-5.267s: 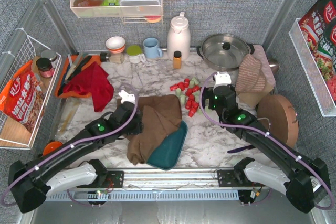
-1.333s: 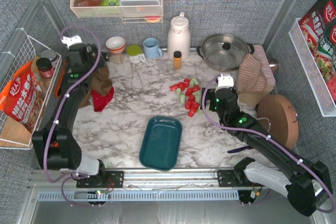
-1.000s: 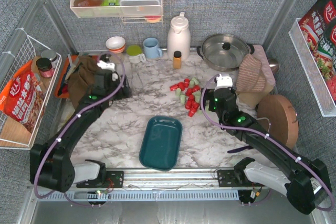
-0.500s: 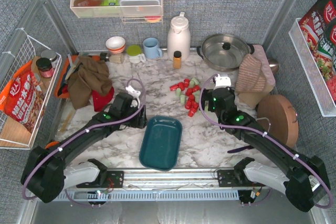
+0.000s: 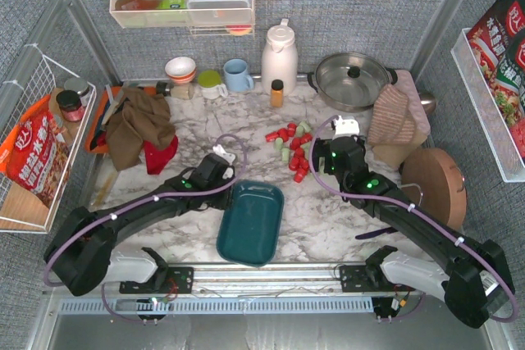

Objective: Mix the coffee capsules in the storage basket

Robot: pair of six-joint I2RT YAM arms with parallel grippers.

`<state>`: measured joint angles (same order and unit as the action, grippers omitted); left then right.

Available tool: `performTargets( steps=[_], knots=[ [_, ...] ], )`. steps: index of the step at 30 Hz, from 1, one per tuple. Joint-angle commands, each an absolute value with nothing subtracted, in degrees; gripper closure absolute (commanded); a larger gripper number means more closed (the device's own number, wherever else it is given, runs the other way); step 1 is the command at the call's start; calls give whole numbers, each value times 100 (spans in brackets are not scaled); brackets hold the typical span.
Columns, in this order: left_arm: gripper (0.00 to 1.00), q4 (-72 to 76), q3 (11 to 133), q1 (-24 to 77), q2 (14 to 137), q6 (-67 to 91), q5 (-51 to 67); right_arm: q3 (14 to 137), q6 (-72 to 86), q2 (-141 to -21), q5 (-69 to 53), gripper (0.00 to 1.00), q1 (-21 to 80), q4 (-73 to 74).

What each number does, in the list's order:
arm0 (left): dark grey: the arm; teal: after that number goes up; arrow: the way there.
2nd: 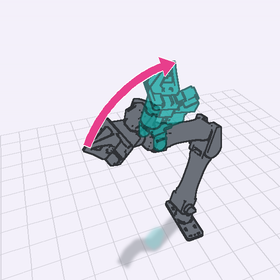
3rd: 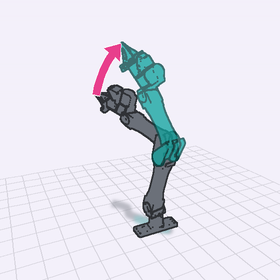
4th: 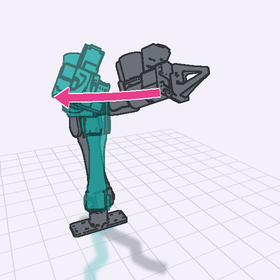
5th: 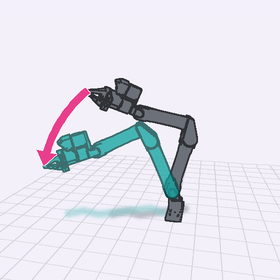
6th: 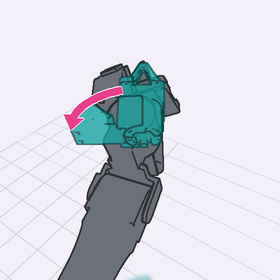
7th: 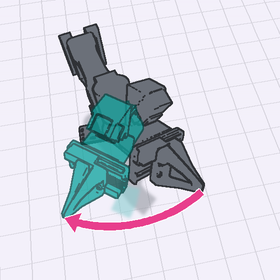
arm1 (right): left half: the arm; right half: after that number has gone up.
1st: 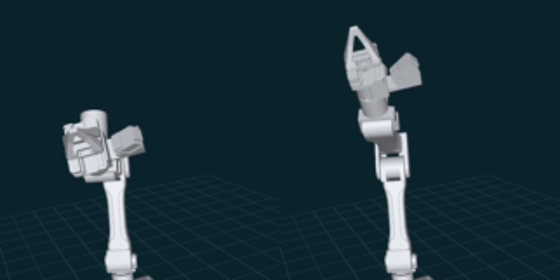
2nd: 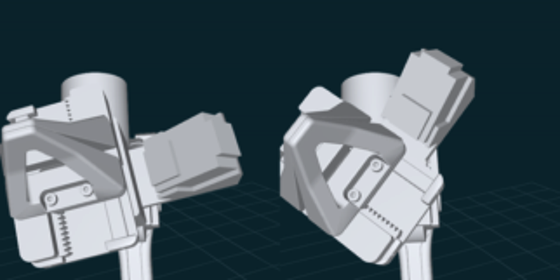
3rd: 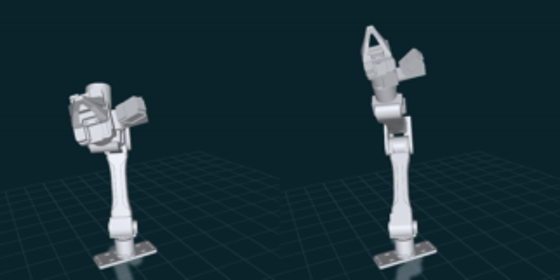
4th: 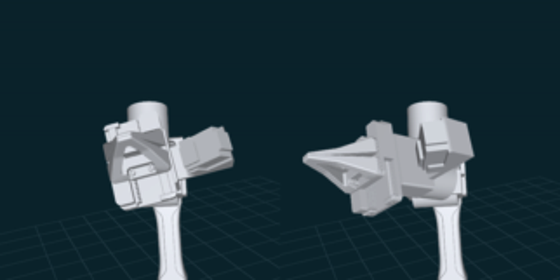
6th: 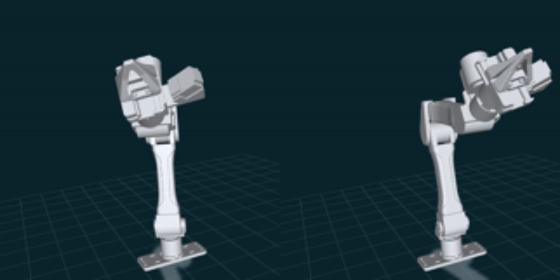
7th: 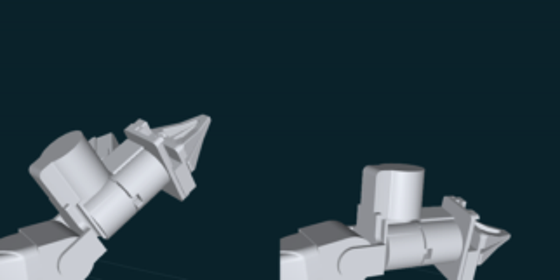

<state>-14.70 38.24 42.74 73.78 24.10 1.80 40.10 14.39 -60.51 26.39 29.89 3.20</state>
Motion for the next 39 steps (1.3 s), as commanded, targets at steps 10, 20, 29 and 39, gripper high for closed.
performTargets(
  steps=[10,20,29,39],
  knots=[
    [100,-2073,4788,4189,7972,3053,-1192,4051,1492,-6107,2629,3,2988,185],
    [100,-1164,5191,2479,7823,2595,-841,4052,1571,-6153,2520,3,2988,169],
    [100,-1129,6303,1589,9311,2181,324,4038,1597,-6155,2469,3,2987,149],
    [97,-1856,7537,1048,10413,1369,349,4052,1573,-6161,2474,3,2988,174]
  ],
)
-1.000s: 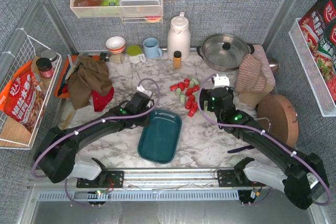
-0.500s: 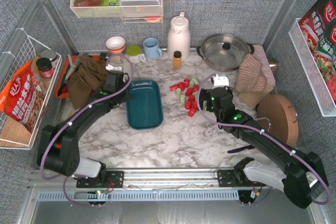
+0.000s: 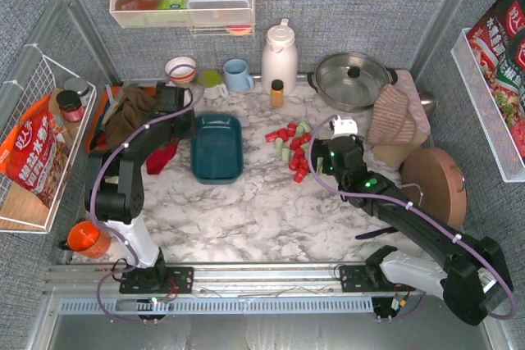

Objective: Mix the coffee capsules in the storage basket

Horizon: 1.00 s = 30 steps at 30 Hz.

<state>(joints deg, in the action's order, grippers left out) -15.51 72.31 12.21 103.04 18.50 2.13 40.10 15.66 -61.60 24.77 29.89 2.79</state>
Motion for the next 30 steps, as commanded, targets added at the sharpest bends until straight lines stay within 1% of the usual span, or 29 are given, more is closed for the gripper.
performTargets(
  steps=[1,7,11,14,16,17,18,20,22,24,29,30],
  knots=[
    [97,-1984,7642,992,10460,1250,387,4052,1578,-6168,2469,3,2988,168],
    [94,-2210,7905,850,10727,1062,805,4061,1595,-6284,2412,3,2988,158],
    [92,-2063,7775,841,10831,1170,722,4078,1602,-6321,2380,3,2988,187],
    [83,-2030,7753,824,10874,1267,574,4074,1600,-6311,2362,3,2988,176],
    [79,-2039,7752,826,10854,1344,436,4078,1600,-6310,2358,3,2984,185],
    [74,-2041,7738,826,10816,1362,348,4076,1600,-6310,2345,3,2988,189],
    [67,-2028,7728,822,10765,1391,243,4086,1600,-6303,2342,3,2988,193],
    [50,-2023,7717,821,10634,1414,111,4087,1600,-6302,2337,3,2988,197],
    [41,-2051,7753,824,10455,1423,21,4079,1629,-6298,2351,3,2988,202],
    [27,-2125,7825,819,10244,1405,-64,4065,1658,-6300,2354,3,2988,181],
    [4,-2239,7910,835,9722,1360,25,3984,1822,-6360,2364,4,2988,122],
    [1,-2221,7877,839,9610,1369,53,3967,1856,-6383,2341,4,2988,101]
  ],
)
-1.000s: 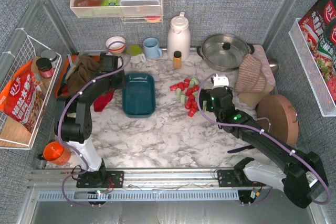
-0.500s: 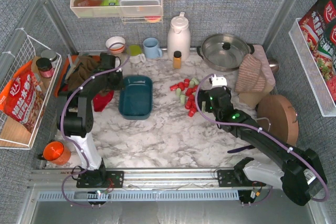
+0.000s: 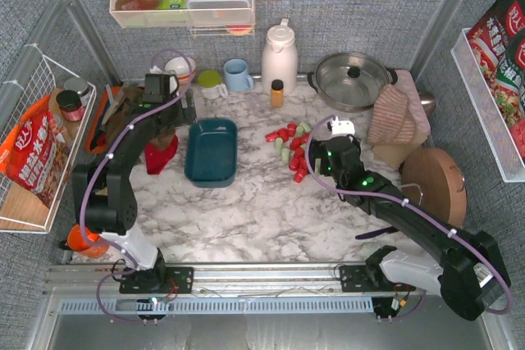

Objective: Mix the coffee capsules in the storage basket

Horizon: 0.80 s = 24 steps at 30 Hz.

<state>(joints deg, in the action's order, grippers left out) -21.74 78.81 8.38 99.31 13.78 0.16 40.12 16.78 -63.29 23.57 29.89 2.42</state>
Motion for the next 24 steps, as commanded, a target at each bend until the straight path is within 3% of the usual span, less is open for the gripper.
performTargets(
  steps=[1,10,15,24],
  knots=[
    [1,-2204,7849,838,9513,1371,71,3954,1858,-6411,2294,6,2993,79],
    [1,-1902,7350,836,8473,1348,-138,4028,1631,-7156,2198,32,2997,-64],
    [1,-739,6314,838,7823,1604,378,4248,1459,-7719,2189,33,2997,-39],
    [1,-888,6345,727,7755,2491,264,4481,1328,-8361,2145,38,2989,30]
  ],
)
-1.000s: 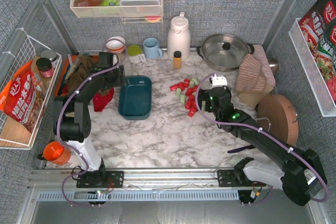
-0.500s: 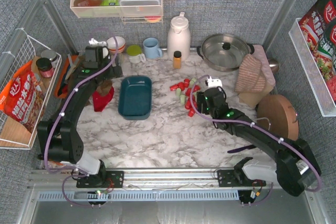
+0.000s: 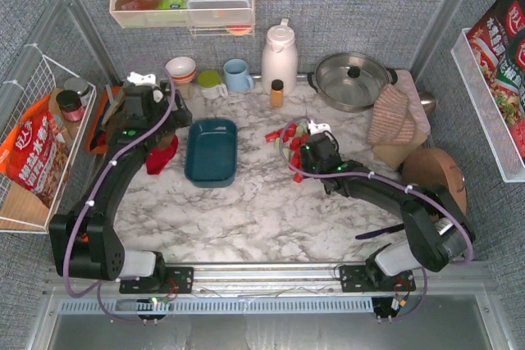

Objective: Mix the coffee capsules in the storage basket

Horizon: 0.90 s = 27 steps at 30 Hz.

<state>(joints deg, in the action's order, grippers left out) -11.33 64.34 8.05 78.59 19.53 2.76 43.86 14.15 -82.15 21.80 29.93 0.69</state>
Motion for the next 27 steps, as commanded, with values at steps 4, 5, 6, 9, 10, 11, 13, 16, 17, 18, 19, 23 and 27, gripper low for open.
performTargets(
  steps=[4,5,6,9,10,11,13,16,17,18,19,23,27],
  knots=[
    [1,-358,5870,717,7403,2516,522,4562,1285,-8545,2129,40,2975,-61],
    [1,-301,5836,713,7367,2493,509,4596,1283,-8596,2123,40,2965,-88],
    [1,-288,5836,712,7351,2447,490,4637,1283,-8702,2110,40,2950,-102],
    [1,-267,5849,717,7319,2362,444,4732,1312,-8928,2001,41,2871,-147],
    [1,-201,5822,713,7308,2334,527,4760,1343,-8995,1934,42,2835,-157],
    [1,-142,5792,714,7290,2307,601,4794,1379,-9072,1853,44,2791,-151],
    [1,34,5710,714,7248,2385,715,4860,1448,-9208,1648,47,2702,-113],
    [1,208,5608,716,7173,2455,777,4971,1450,-9298,1525,51,2650,23],
    [1,262,5576,716,7147,2460,808,4972,1462,-9303,1483,51,2641,27],
    [1,329,5539,713,7121,2461,835,4974,1471,-9292,1438,52,2631,38],
    [1,389,5486,720,7093,2459,877,4982,1483,-9283,1384,53,2624,74],
    [1,720,5284,722,6983,2461,1034,4981,1560,-9217,1280,57,2615,167],
    [1,871,5184,746,6980,2454,1105,5064,1651,-9170,1284,57,2602,422]
  ],
)
